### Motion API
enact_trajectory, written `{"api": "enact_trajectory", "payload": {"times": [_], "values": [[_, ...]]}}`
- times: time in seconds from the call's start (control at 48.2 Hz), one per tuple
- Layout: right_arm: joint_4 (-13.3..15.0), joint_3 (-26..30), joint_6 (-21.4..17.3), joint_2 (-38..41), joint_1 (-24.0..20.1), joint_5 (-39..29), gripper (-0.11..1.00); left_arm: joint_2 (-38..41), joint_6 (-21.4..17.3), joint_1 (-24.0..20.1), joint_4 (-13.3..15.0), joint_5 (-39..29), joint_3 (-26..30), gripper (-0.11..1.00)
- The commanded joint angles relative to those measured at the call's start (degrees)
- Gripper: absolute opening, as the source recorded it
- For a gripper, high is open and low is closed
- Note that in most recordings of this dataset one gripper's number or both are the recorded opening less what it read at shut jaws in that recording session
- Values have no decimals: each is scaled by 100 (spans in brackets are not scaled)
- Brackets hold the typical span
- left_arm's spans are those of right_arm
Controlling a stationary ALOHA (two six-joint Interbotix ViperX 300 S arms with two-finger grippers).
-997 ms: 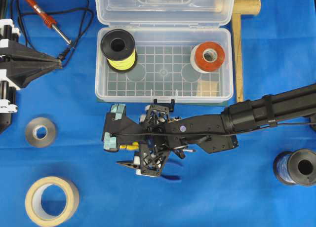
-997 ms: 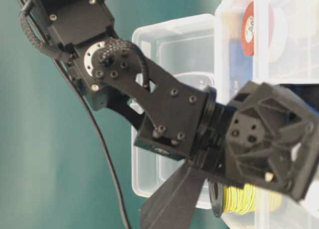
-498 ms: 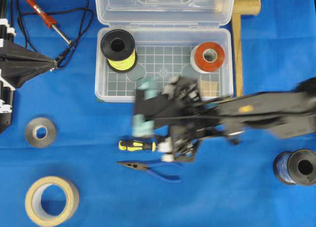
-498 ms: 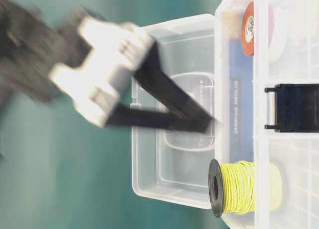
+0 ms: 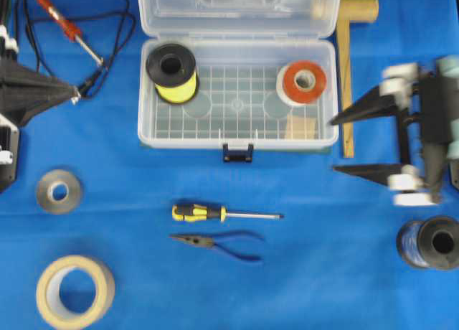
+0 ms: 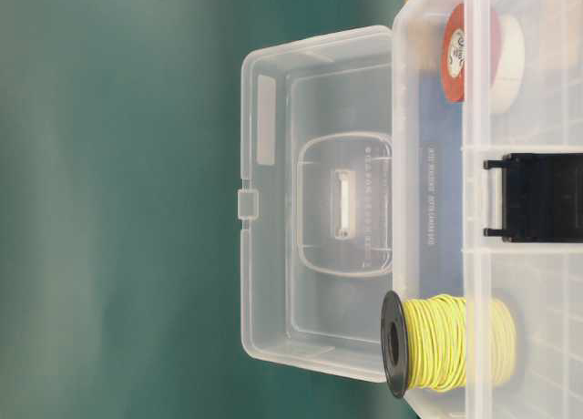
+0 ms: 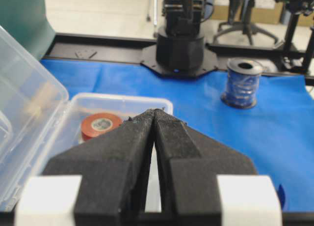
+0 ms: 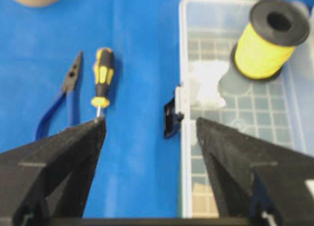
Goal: Pick the screwdriver from the toolbox among several items.
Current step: 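Open the right gripper and withdraw it to the right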
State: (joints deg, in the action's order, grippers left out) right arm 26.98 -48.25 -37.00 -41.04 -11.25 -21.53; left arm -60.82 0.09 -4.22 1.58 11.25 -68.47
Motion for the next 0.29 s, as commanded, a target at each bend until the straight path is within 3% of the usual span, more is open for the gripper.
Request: {"api": "enact_trajectory", "payload": {"times": [0.0, 0.27], "values": [[132, -448, -9, -545, -18, 308, 76, 26, -9, -18, 9, 26, 44, 0], [176, -1705, -18, -1503, 290, 1037, 76, 18, -9, -18, 9, 26, 26, 0]]}}
